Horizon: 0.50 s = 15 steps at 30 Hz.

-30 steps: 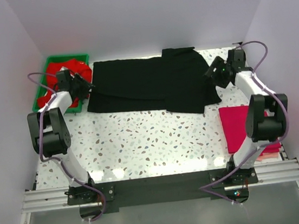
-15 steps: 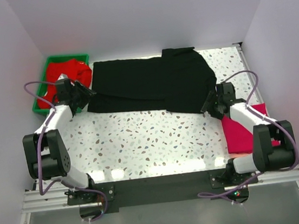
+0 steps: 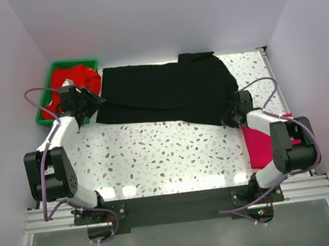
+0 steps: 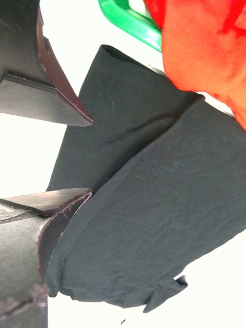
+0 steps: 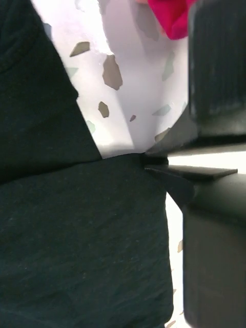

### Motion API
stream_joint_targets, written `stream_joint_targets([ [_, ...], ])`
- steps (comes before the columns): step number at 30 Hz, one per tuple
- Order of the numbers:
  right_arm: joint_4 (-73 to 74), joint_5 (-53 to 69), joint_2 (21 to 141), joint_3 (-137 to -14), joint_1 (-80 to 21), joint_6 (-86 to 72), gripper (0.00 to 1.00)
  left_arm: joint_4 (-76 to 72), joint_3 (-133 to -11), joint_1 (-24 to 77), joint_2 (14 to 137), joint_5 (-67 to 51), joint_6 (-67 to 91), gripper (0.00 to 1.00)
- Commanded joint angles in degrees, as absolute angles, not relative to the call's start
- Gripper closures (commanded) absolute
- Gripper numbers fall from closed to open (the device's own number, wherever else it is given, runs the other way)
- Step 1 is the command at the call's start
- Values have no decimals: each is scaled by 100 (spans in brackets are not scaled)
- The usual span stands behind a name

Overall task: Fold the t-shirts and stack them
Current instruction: Fold the tshirt

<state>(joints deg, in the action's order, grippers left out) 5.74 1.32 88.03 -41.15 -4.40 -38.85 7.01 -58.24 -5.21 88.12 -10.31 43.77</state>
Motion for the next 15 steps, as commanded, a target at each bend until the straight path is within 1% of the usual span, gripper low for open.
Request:
stream_joint_targets([
  [1, 483, 316, 8693, -4341, -466, -3981, 91, 607, -5889, -510, 8666, -1134, 4236, 44],
  [2, 579, 395, 8666, -4403, -475, -3981, 96, 598, -5889, -510, 8675, -1142, 4236, 44],
  [5, 869, 650, 8552, -4789, -466, -3973, 100, 589, -5897, -518, 8745, -1143, 4245, 44],
  [10, 1379, 1045, 8780, -5852, -475, -3929, 100, 536, -5932, -510, 8964, -1142, 4298, 44],
  [15, 1529, 1300, 9544, -6949, -457, -4060, 100, 510, -6134, -510, 9333, -1204, 4359, 44],
])
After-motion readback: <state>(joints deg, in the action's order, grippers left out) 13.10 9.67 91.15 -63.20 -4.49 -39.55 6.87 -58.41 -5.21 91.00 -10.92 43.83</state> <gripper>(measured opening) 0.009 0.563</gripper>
